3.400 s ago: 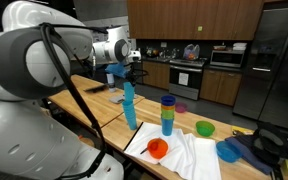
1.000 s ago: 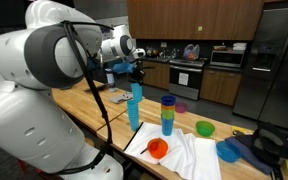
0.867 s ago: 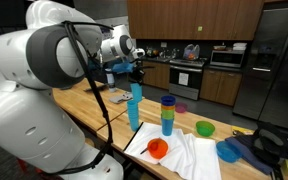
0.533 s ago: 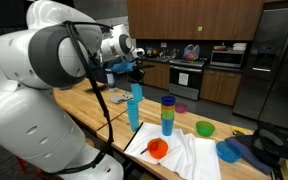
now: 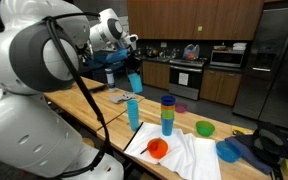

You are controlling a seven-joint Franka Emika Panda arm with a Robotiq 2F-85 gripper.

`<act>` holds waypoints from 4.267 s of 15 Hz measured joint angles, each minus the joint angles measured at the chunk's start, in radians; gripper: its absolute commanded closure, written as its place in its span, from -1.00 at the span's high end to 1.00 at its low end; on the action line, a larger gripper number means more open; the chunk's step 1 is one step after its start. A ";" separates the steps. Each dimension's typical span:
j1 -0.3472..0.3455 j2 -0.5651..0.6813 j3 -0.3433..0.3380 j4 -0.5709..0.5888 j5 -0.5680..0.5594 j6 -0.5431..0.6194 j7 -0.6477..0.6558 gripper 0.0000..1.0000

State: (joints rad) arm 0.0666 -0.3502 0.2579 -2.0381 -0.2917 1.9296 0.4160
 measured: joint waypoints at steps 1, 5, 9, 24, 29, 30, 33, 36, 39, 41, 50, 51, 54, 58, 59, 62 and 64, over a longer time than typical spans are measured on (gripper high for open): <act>0.007 -0.016 0.005 0.011 0.000 -0.016 0.001 -0.98; 0.035 -0.076 0.014 0.025 0.076 -0.058 0.028 -0.98; 0.043 -0.120 0.015 0.010 0.157 -0.094 0.045 -0.90; 0.042 -0.096 0.014 -0.035 0.174 -0.033 0.043 -0.98; 0.040 -0.065 0.006 -0.062 0.174 0.026 0.043 -0.98; 0.040 -0.062 0.002 -0.064 0.174 0.030 0.043 -0.98; 0.035 -0.060 -0.006 -0.072 0.174 0.030 0.028 -0.98; 0.029 -0.060 -0.009 -0.076 0.172 0.032 0.020 -0.98; 0.027 -0.057 -0.009 -0.078 0.172 0.042 0.019 -0.98; 0.027 -0.055 -0.009 -0.084 0.171 0.053 0.019 -0.98; 0.028 -0.023 0.005 -0.129 0.171 0.117 0.021 -0.98; 0.028 -0.022 0.005 -0.133 0.171 0.120 0.022 -0.98; 0.028 -0.022 0.006 -0.147 0.171 0.131 0.024 -0.98; 0.028 -0.022 0.008 -0.163 0.171 0.149 0.027 -0.98; 0.028 -0.022 0.009 -0.165 0.171 0.152 0.028 -0.98; 0.028 -0.022 0.009 -0.172 0.171 0.160 0.029 -0.98; 0.028 -0.022 0.009 -0.176 0.172 0.166 0.029 -0.98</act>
State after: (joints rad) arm 0.0945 -0.3718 0.2667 -2.2139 -0.1199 2.0955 0.4455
